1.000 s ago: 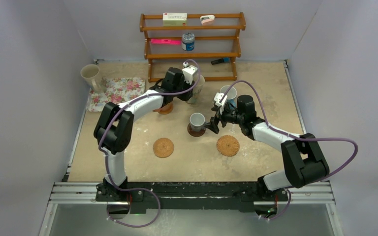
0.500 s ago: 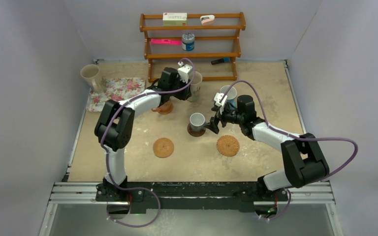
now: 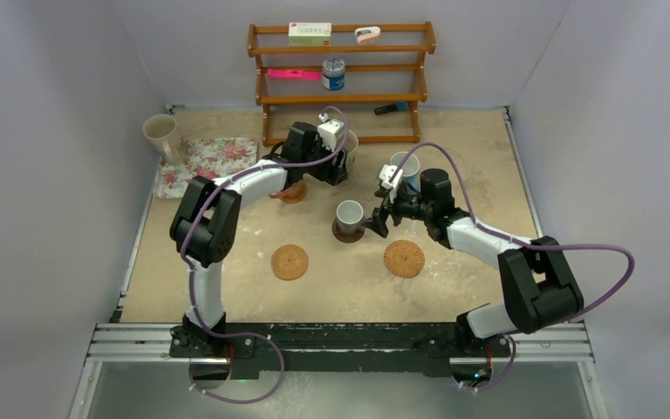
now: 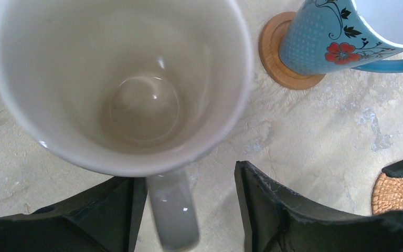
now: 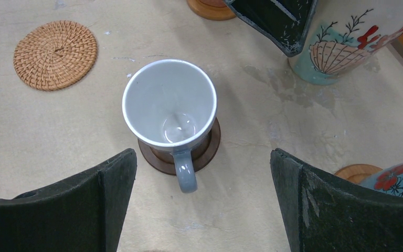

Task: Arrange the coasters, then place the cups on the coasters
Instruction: Place the cup at the center of the board, then pick up the cup at the center of the board.

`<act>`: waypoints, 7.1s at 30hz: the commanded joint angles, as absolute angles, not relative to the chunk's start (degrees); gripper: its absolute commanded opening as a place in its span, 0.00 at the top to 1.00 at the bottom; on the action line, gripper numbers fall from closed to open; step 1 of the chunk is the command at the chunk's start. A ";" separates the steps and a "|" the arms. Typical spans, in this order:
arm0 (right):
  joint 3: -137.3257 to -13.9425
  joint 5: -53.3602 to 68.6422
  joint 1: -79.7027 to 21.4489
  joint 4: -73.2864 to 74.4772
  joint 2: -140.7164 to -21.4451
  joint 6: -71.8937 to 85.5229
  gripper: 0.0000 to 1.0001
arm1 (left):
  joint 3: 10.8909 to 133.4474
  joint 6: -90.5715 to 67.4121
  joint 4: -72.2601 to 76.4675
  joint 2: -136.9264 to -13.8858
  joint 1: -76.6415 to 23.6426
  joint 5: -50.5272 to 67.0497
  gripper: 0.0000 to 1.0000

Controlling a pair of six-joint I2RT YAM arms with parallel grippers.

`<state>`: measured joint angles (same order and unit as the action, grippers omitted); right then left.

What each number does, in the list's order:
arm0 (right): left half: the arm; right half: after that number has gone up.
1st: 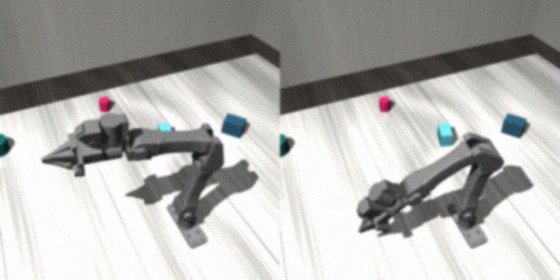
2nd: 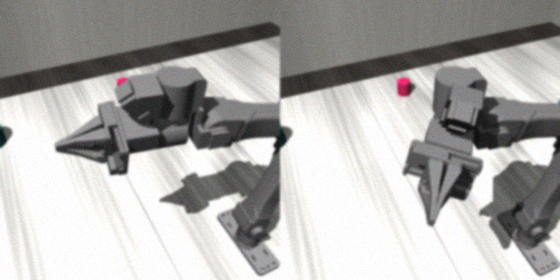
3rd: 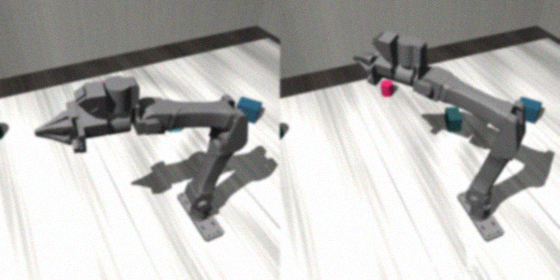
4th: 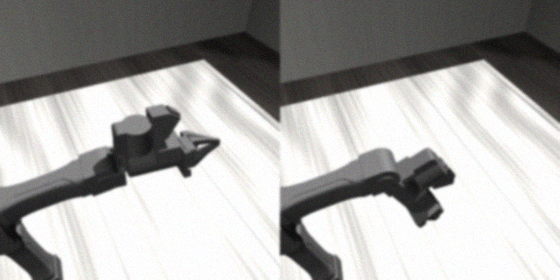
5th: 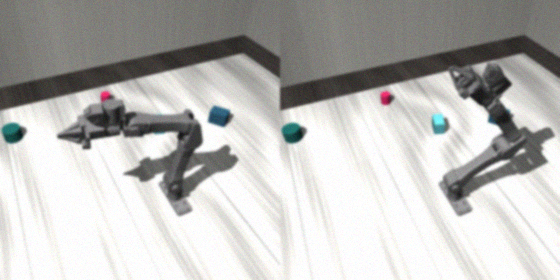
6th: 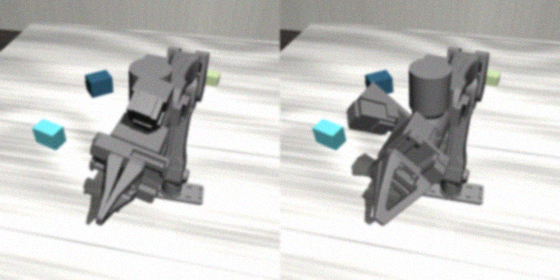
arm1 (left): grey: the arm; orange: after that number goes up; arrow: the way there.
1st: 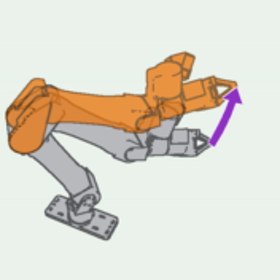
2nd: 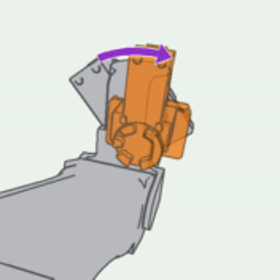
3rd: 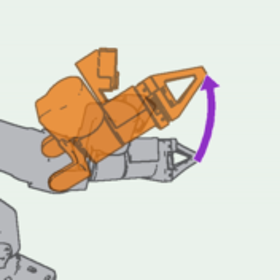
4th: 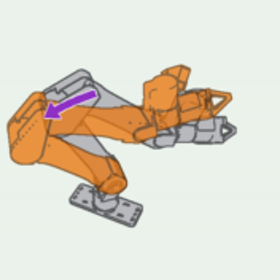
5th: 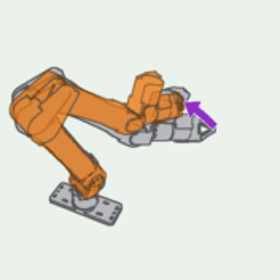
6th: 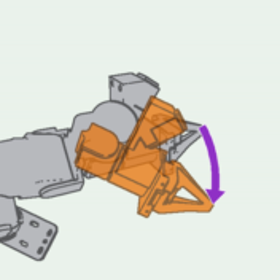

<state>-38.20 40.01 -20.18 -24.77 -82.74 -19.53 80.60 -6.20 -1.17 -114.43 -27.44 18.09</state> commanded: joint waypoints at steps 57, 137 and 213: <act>-38.33 40.19 -19.89 -26.44 -81.94 -19.64 0.01 | 87.19 8.35 -10.57 -109.25 -36.04 12.38 0.43; -72.88 21.87 -19.68 -3.97 -97.16 -11.18 0.02 | 47.10 15.25 -1.72 -65.04 6.99 12.79 0.00; -65.84 11.54 -28.47 -20.16 -98.98 -10.74 1.00 | 33.57 13.81 4.48 -56.40 11.07 12.27 0.04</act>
